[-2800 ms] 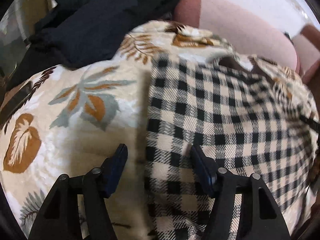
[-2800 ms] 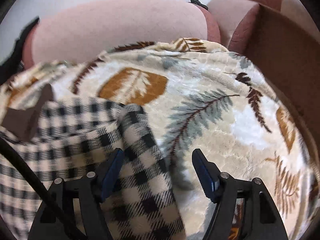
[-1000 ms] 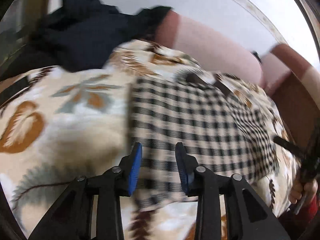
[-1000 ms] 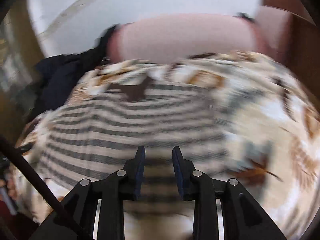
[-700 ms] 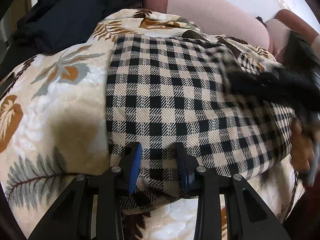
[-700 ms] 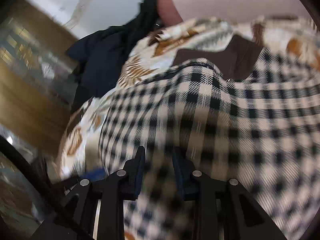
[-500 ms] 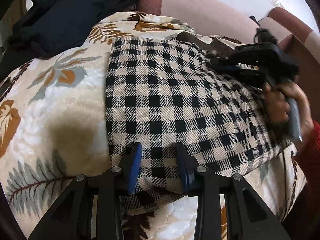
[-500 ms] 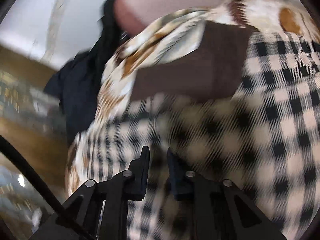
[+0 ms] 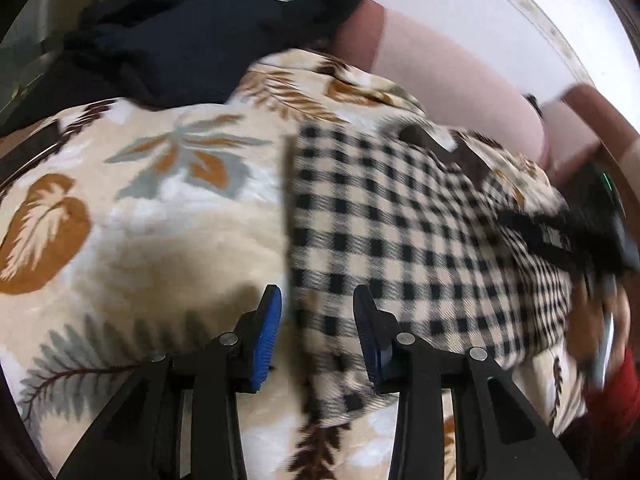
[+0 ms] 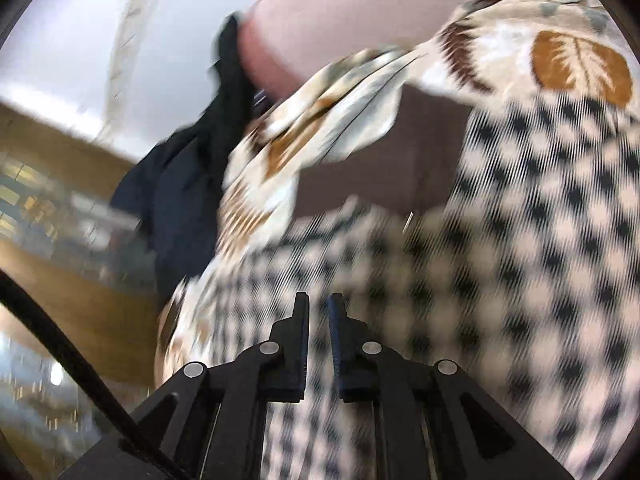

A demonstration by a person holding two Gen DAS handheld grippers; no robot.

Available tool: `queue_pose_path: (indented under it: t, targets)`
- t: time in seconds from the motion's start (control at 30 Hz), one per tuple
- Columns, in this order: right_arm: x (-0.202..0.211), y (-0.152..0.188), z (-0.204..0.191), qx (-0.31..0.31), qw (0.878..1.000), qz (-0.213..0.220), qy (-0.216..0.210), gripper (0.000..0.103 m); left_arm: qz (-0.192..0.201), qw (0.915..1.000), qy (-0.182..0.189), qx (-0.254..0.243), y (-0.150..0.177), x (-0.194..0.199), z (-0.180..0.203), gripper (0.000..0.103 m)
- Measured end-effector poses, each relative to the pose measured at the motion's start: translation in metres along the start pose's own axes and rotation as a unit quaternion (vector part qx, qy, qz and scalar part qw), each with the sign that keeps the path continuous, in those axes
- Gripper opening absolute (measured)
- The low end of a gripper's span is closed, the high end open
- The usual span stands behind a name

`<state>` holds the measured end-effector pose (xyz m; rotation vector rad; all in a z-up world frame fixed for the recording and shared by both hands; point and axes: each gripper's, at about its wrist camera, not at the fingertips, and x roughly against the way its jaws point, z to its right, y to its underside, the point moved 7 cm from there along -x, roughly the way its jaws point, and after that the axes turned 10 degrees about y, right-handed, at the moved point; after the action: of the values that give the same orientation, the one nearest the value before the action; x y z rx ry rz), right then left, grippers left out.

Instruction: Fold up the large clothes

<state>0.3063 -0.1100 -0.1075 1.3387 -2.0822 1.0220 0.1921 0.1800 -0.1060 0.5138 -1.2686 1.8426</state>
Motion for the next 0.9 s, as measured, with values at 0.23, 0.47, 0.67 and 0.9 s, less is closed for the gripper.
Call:
queue_pose_path:
  t: [0.23,0.47,0.67,0.9]
  targets:
    - [-0.001,0.096,0.013,0.049,0.998,-0.032,0.007,0.030,-0.028,0.9989,-0.019,-0.031,0.014,-0.015,0.008,0.039]
    - [0.033,0.129,0.025,0.095,0.993,-0.012,0.076,0.030,-0.072,0.9963,-0.039,-0.027,0.027,-0.020,-0.007,0.039]
    - [0.038,0.146,-0.011,0.192,0.968,0.013,0.160,0.036,-0.019,0.9984,-0.053,0.000,0.010,0.008,-0.021,0.044]
    - [0.006,0.181,-0.086,0.344,0.919,0.044,0.188,0.036,-0.005,0.9992,-0.014,0.036,-0.013,-0.003,-0.027,0.051]
